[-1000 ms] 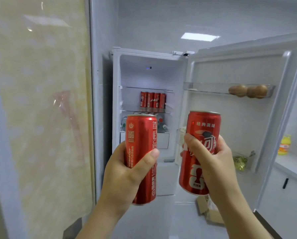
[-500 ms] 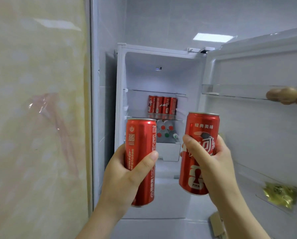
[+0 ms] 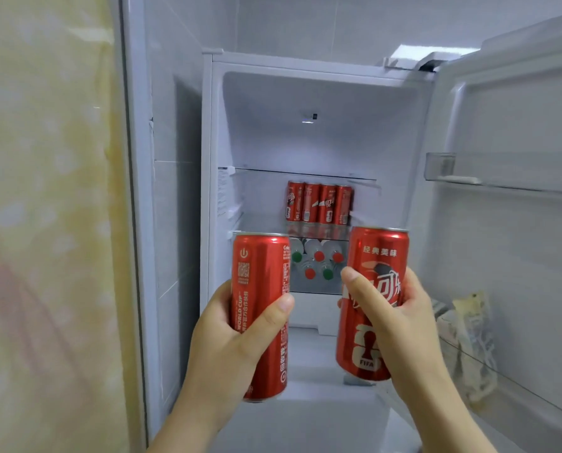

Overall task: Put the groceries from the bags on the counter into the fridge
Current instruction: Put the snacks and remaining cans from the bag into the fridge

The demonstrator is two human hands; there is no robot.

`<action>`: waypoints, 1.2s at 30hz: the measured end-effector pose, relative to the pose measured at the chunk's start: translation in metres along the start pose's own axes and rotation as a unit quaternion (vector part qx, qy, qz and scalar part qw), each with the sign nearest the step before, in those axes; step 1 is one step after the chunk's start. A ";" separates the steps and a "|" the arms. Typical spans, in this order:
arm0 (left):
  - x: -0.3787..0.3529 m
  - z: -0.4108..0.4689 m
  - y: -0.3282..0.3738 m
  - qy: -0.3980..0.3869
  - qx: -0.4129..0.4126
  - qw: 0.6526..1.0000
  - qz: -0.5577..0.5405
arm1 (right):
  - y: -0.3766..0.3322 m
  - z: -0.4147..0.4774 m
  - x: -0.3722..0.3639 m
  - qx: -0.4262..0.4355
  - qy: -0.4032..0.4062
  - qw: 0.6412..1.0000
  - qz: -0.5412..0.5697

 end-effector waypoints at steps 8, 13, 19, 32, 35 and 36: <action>-0.013 0.104 -0.039 -0.009 -0.004 1.000 -0.003 | 0.052 0.071 -0.059 -0.008 0.002 1.000 -0.010; -0.021 0.169 -0.058 -0.018 0.004 1.000 0.005 | 0.077 0.119 -0.095 -0.007 0.023 1.000 -0.012; -0.037 0.229 -0.088 -0.034 0.012 0.999 0.012 | 0.112 0.163 -0.126 -0.008 0.026 0.999 -0.021; -0.078 0.337 -0.120 -0.012 -0.008 1.000 0.006 | 0.175 0.292 -0.179 0.009 0.002 1.000 0.008; -0.085 0.357 -0.131 -0.003 -0.012 1.000 0.003 | 0.191 0.317 -0.190 0.009 -0.007 1.000 0.014; -0.087 0.363 -0.134 0.000 -0.014 1.000 0.005 | 0.195 0.324 -0.193 0.010 -0.011 1.000 0.014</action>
Point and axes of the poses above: each hand's wrist, its own z-axis towards the middle knuckle, its own x-axis out of the back of the hand, y = z × x, the point moved 7 cm from there along z, towards the middle knuckle, and after that the axes turned 9 degrees about y, right-handed, at the moved point
